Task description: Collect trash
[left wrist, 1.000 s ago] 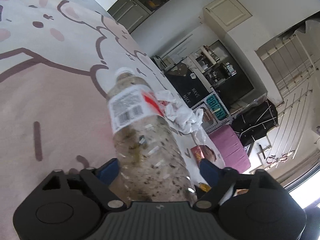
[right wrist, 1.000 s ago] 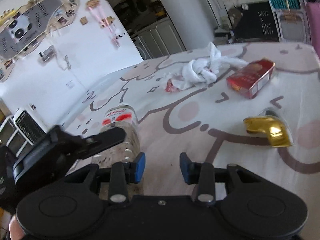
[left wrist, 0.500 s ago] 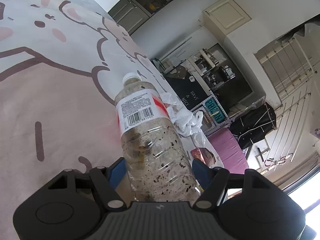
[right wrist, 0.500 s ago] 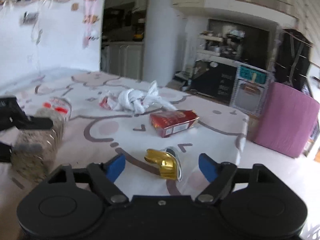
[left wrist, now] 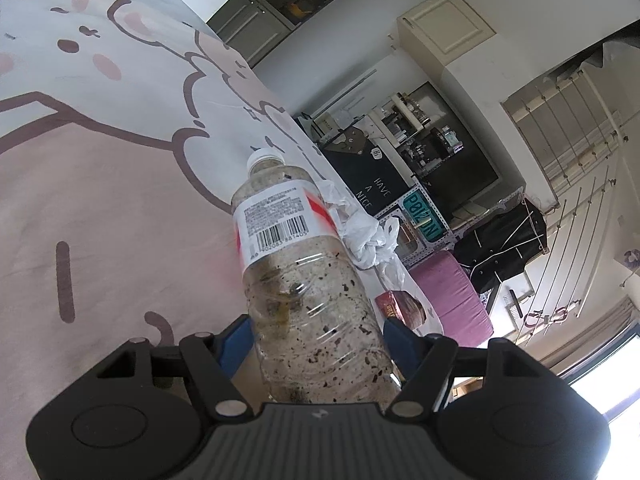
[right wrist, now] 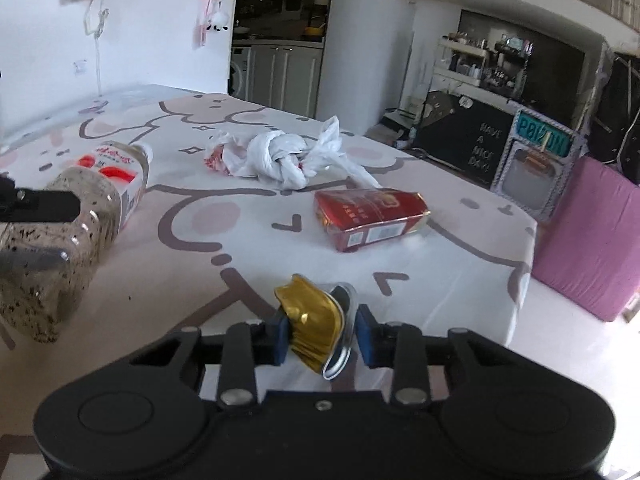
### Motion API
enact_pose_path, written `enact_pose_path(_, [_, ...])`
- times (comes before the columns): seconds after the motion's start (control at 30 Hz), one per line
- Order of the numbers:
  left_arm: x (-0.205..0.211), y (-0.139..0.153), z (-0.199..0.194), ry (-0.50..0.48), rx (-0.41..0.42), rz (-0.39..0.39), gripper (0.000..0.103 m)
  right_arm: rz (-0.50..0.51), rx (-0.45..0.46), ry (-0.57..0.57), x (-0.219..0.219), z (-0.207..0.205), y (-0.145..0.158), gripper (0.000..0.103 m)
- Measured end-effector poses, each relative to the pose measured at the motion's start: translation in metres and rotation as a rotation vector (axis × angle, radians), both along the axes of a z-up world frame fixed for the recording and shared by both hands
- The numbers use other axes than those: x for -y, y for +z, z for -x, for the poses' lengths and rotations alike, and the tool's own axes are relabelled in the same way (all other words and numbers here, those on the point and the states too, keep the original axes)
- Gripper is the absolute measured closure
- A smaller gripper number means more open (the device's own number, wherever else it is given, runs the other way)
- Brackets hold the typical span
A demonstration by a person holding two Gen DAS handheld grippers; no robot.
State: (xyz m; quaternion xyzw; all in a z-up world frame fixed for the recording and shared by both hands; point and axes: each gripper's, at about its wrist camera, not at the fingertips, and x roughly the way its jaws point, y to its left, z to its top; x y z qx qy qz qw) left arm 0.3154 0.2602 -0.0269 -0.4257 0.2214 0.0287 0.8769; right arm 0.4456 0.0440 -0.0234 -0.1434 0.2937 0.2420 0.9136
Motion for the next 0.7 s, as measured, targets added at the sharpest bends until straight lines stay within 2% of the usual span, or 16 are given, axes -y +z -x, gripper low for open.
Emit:
enact_pose_path(0.23, [0.013, 0.008, 0.004, -0.012, 0.021, -0.052, 0.035, -0.048, -0.023, -0.069, 0.006, 0.028, 0.004, 0.069])
enact_pose_path(0.4, [0.034, 0.013, 0.009, -0.064, 0.035, -0.088, 0.038, -0.107, -0.024, -0.098, 0.020, 0.053, 0.013, 0.069])
enact_pose_path(0.53, [0.058, 0.019, 0.015, -0.144, 0.052, -0.135, 0.040, -0.148, -0.012, -0.128, 0.034, 0.076, 0.024, 0.069])
enact_pose_path(0.7, [0.093, 0.026, 0.028, -0.276, 0.064, -0.235, 0.040, -0.237, -0.008, -0.194, 0.064, 0.107, 0.032, 0.069])
